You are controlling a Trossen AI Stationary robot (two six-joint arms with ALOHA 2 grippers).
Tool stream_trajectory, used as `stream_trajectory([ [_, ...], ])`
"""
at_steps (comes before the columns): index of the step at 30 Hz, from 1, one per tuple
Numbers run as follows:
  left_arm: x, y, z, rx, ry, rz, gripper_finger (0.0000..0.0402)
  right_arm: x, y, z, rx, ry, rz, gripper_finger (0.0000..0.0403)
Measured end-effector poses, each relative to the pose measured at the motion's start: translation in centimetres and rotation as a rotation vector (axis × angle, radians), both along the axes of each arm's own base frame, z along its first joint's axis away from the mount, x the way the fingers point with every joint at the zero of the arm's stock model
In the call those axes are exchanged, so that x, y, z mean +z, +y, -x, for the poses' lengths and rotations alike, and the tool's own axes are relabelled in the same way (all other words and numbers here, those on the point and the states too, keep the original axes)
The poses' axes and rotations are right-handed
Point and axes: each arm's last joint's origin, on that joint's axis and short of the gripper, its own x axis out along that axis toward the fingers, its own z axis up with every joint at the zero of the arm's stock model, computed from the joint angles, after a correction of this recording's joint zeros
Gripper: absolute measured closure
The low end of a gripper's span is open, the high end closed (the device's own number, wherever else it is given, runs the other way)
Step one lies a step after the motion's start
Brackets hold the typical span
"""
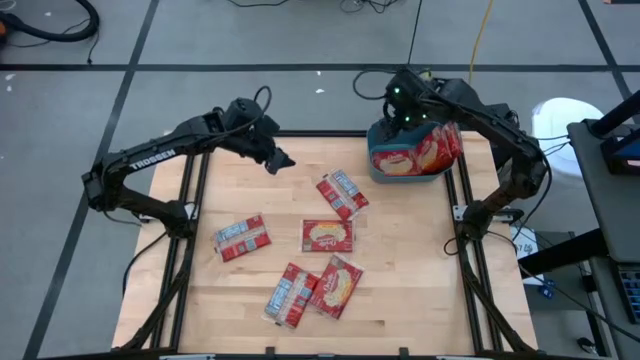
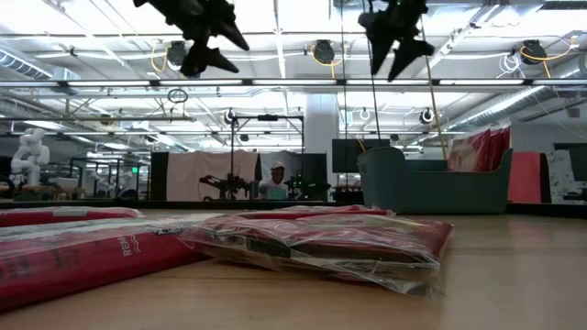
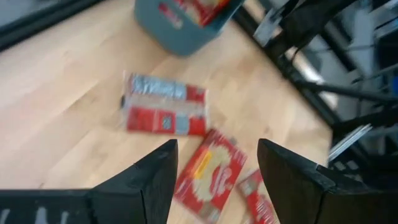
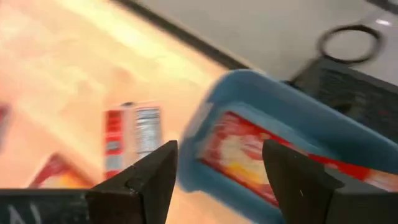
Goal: Sort popcorn bags into baskets
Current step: Put the popcorn bag into the blue bin
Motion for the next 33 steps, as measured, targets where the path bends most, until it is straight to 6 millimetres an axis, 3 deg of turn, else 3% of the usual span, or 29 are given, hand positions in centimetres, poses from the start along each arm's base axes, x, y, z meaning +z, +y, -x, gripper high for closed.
stream_trajectory([
  [10, -1.4, -2.0, 0.2, -0.036, 0.172, -0.026, 0.0179, 0.4, 3.5, -2.9, 0.114, -0.103, -0.001, 0.0177],
  [23, -5.9, -5.1, -0.7, -0.125, 0.257, 0.018, 0.0179, 0.3, 8.4, -4.7, 0.224, -0.142, -0.089, 0.0177],
  [33, -9.2, -8.7, -1.6, -0.202, 0.236, -0.050, 0.0178, -2.1, 11.1, -5.7, 0.351, -0.097, -0.209, 0.0177],
])
